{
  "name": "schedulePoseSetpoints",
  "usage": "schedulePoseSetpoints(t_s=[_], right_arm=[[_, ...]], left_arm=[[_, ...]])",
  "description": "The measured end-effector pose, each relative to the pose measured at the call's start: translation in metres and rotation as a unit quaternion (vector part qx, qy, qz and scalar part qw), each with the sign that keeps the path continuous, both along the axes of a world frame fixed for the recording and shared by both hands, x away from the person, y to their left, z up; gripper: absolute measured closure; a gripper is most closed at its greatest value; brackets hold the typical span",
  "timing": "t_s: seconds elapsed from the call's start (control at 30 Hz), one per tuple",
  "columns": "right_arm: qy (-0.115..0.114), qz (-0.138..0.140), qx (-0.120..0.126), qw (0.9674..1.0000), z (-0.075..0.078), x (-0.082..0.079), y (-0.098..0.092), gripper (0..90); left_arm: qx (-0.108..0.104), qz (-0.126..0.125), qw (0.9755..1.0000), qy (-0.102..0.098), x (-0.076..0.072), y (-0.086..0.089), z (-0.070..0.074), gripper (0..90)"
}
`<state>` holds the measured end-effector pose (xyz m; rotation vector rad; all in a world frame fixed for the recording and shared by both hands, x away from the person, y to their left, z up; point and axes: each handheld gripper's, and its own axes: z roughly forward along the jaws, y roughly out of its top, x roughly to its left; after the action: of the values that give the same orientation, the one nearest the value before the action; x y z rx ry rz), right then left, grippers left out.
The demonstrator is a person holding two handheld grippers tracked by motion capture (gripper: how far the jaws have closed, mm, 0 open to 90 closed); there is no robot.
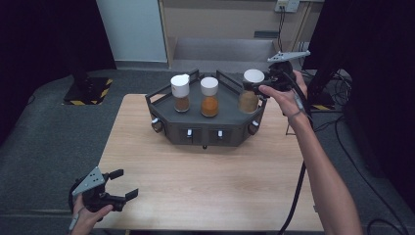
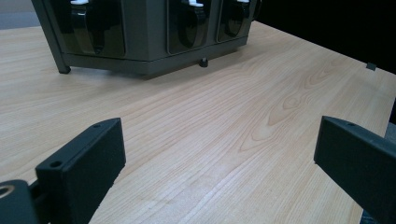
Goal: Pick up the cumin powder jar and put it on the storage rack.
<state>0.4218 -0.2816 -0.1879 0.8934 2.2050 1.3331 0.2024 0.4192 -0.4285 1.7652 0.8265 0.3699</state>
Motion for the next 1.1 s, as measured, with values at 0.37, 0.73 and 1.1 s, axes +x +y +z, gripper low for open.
schedulePoseSetpoints(t_s=[0.37,0.73,1.1], right_arm=[[-0.007,-0.023,0.001,0.9997,-0.009,0.014,0.006,34.1],[-0.004,-0.027,0.005,0.9996,-0.019,0.029,0.013,34.1],[0.002,-0.036,0.002,0.9993,-0.035,0.037,0.019,34.1]], left_arm=[[-0.001,0.002,1.0,0.001,0.0,0.001,-0.001,0.8],[0.002,0.003,1.0,0.002,0.0,0.001,0.0,0.8],[0.004,0.004,1.0,0.004,0.001,0.0,0.0,0.8]])
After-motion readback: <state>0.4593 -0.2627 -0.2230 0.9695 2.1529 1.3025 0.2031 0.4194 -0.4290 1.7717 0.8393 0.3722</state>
